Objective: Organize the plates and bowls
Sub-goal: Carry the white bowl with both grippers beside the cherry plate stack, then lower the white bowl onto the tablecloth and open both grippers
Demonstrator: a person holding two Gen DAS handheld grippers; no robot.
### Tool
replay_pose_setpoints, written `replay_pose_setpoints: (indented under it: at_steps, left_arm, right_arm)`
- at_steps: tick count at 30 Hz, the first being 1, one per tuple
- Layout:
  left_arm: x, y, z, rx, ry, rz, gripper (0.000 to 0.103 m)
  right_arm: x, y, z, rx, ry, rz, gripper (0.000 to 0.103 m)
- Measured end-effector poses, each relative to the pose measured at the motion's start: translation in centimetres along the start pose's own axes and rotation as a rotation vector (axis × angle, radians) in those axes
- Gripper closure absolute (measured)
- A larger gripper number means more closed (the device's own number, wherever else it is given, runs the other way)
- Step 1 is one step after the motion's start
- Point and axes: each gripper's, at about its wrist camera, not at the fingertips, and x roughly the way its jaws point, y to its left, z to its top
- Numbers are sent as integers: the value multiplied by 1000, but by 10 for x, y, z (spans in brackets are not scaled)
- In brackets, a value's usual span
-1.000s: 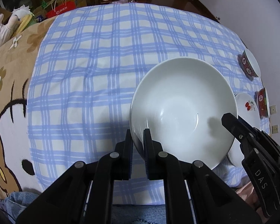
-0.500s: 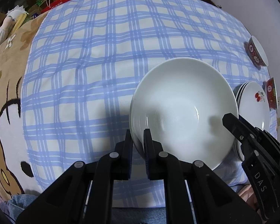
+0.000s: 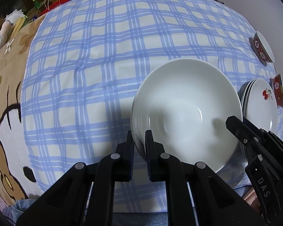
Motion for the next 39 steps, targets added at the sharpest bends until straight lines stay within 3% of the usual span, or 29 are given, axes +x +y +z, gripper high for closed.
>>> replay_pose_setpoints:
  at_steps: [18, 31, 39]
  left_arm:
    - [-1, 4, 3, 5, -5, -13, 91]
    - [-24, 3, -5, 19, -99, -8, 87]
    - [-38, -5, -5, 41, -148, -11, 85]
  right_arm:
    - [-1, -6, -1, 19, 9, 32, 88]
    - [-18, -8, 4, 24, -29, 31, 88]
    - [-40, -31, 15, 73, -73, 18, 88]
